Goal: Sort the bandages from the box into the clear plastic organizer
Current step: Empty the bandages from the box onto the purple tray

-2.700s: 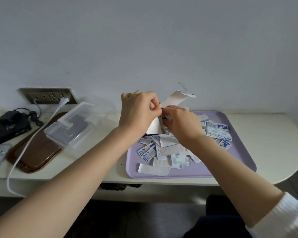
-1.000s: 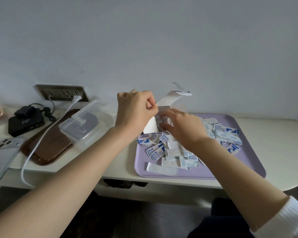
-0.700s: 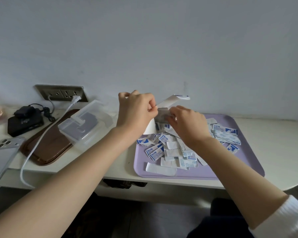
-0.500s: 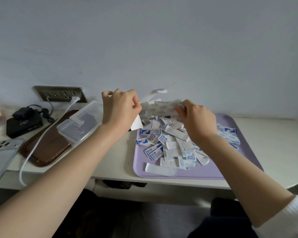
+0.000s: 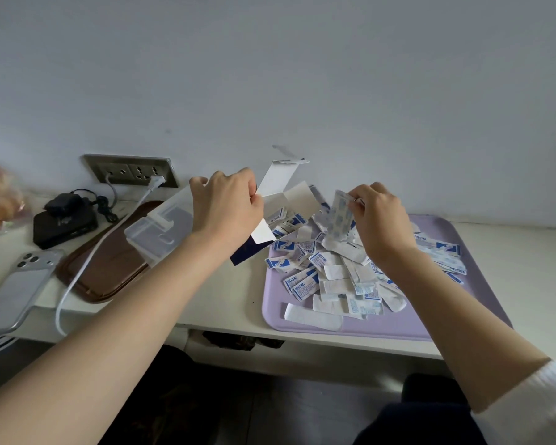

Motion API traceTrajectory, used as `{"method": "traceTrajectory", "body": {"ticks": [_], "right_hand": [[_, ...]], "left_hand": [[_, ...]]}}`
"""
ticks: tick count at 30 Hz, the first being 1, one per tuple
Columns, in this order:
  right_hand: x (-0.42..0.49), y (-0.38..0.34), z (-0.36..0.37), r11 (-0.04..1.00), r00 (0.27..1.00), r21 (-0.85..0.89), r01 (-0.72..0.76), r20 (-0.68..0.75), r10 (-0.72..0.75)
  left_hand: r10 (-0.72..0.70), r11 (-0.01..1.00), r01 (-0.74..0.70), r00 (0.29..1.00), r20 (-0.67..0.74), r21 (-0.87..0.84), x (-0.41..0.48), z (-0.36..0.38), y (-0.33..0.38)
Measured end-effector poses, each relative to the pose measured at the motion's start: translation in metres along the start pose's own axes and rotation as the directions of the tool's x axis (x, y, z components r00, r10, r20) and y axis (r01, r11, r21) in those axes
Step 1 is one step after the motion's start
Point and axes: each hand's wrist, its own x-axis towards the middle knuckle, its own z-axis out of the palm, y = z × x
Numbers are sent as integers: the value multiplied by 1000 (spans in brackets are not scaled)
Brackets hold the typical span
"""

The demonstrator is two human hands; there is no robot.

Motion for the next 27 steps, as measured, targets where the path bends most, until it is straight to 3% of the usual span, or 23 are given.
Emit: {"method": "traceTrajectory", "body": {"ticks": [5,8,14,16,20,24,27], "right_hand": [[-1,-10,-4,993,990,-101,59,-121,-71],[1,-7,-4,992,989,-83,90,-108,-99],[-7,-20,1,942,942,-19,335,16,-335],[-13,-29,3,924,913,44,380,144,-382],[-23,-32,16,934,840,-95,345,476,-262],[-23,-31,21,950,820,-100,295,537,-198],[-21,-31,19,974,830,-6,227,525,-190]], "left_hand": [[-9,1000,9,1000,8,-23,-2,0,-2],[-18,999,19,1000,21,-33,-4,2,-1],[-47,996,50,998,44,-79,-10,5,1],[-62,992,67,997,52,-103,-13,5,4],[-60,988,70,995,75,-137,-21,5,16],[-22,982,41,994,107,-185,-26,8,22],[-8,977,33,993,117,-212,-26,7,23]]}}
